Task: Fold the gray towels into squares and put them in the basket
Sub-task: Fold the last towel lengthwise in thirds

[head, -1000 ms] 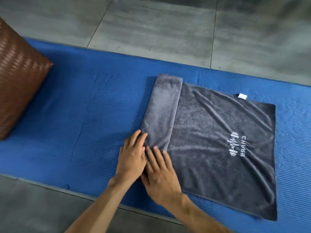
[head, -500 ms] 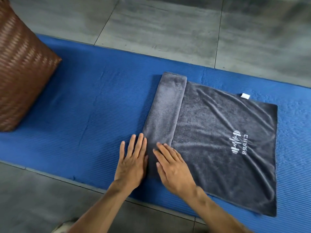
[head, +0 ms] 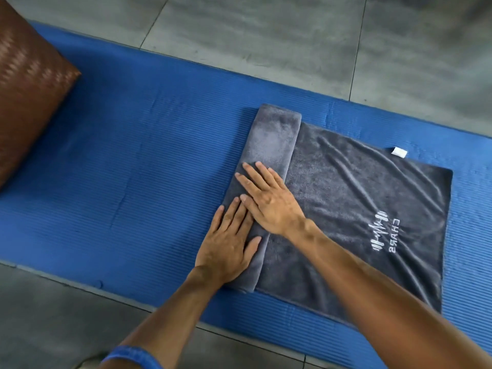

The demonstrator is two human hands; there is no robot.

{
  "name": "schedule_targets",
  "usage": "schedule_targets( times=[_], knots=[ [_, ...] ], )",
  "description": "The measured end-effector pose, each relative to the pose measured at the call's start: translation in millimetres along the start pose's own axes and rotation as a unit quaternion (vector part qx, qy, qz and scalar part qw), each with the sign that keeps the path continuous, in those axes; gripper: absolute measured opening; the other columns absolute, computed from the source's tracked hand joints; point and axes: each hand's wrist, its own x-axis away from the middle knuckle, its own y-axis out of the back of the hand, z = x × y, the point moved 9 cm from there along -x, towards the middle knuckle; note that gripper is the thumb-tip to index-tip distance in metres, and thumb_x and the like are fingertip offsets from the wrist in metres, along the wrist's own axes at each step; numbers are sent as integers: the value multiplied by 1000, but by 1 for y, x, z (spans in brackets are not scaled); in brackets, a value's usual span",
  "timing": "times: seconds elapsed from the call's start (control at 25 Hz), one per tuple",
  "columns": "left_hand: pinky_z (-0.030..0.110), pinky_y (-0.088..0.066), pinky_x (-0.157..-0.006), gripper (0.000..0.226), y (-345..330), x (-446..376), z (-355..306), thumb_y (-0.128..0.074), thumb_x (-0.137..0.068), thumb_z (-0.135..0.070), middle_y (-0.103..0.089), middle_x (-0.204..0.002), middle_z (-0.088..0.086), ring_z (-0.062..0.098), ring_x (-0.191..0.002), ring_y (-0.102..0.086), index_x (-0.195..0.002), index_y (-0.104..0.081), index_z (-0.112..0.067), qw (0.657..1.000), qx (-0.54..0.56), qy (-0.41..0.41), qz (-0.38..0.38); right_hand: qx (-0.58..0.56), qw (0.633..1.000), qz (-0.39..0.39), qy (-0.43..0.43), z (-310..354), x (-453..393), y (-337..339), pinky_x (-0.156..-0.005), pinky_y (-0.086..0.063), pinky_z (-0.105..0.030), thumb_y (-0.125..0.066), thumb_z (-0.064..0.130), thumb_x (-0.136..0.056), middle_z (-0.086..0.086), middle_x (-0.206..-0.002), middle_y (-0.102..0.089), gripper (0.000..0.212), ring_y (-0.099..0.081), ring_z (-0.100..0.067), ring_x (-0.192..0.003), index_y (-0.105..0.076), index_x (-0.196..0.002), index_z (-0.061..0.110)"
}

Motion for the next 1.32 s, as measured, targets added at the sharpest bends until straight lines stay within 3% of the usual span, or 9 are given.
schedule_targets(
  times=[0.28, 0.76, 0.8, 0.88, 0.96, 1.04, 1.12, 1.24, 1.32],
  knots=[
    [48, -17, -119, 66, 0, -2, 2, -29, -98, -47, -15, -162, 9, 24, -150, -13, -154, -22, -13, 1000, 15, 5, -8, 57, 991, 46, -110, -77, -84, 6, -121, 10, -45, -19, 59, -101, 0, -166, -2, 64, 6, -27, -152, -11, -158, 30],
    [52, -15, -118, 65, -3, -4, 4, -27, -99, -49, -7, -164, 6, 23, -151, -5, -155, -13, -21, 1000, 14, 0, 7, 30, 989, 63, -132, -102, -113, 37, -122, 1, -51, -29, 65, -96, -5, -166, -5, 74, 1, -32, -152, -13, -157, 29],
    [52, -15, -118, 64, -2, -3, 4, -26, -99, -48, -8, -164, 6, 23, -151, -6, -156, -14, -21, 1000, 14, -3, 7, 42, 993, 10, -111, -88, -102, 49, -121, -12, -53, -37, 55, -96, -12, -160, -24, 67, -16, -36, -148, -29, -153, 20],
    [52, -15, -117, 62, -2, -4, 4, -28, -99, -46, -12, -163, 5, 22, -151, -9, -155, -20, -21, 1000, 26, -12, 2, 68, 987, -122, -82, -51, -71, 63, -95, -45, -51, -50, 31, -86, -18, -114, -62, 38, -56, -38, -107, -58, -113, 5],
    [49, -15, -117, 58, 3, -5, 7, -32, -98, -42, -19, -162, 3, 19, -150, -13, -152, -29, -22, 995, 94, -18, -17, 1, 987, -114, -109, -20, -45, 49, -65, -47, -39, -54, 22, -84, -13, -77, -67, 17, -63, -35, -70, -57, -88, 6],
    [44, -25, -114, 51, 14, -1, 22, -41, -95, -34, -35, -155, 6, 21, -144, -30, -143, -45, -17, 978, 194, 31, -66, -40, 987, -31, -149, 1, -35, 27, -52, -40, -33, -58, 25, -89, -12, -71, -69, 18, -66, -34, -62, -61, -84, 8],
    [40, -37, -104, 46, 29, 10, 41, -57, -89, -28, -50, -139, 11, 27, -125, -47, -132, -53, -10, 950, 246, 143, -131, 41, 995, -18, -91, 23, -35, 22, -45, -35, -29, -66, 24, -88, -7, -68, -69, 16, -67, -30, -57, -68, -78, 11],
    [32, -44, -87, 38, 21, 20, 60, -73, -82, -23, -65, -106, 0, 25, -103, -61, -115, -58, -14, 877, 350, 321, -72, 26, 992, 40, -115, 31, -28, 23, -56, -42, -33, -47, 44, -99, -7, -88, -71, 39, -69, -28, -79, -68, -94, 11],
    [33, -51, -85, 21, 16, 16, 62, -71, -82, -29, -72, -93, -3, 23, -97, -67, -98, -64, -18, 858, 369, 358, -9, -39, 978, 57, -196, 24, -22, 24, -64, -44, -34, -46, 62, -94, -8, -96, -70, 56, -68, -28, -88, -67, -97, 10]
  ],
)
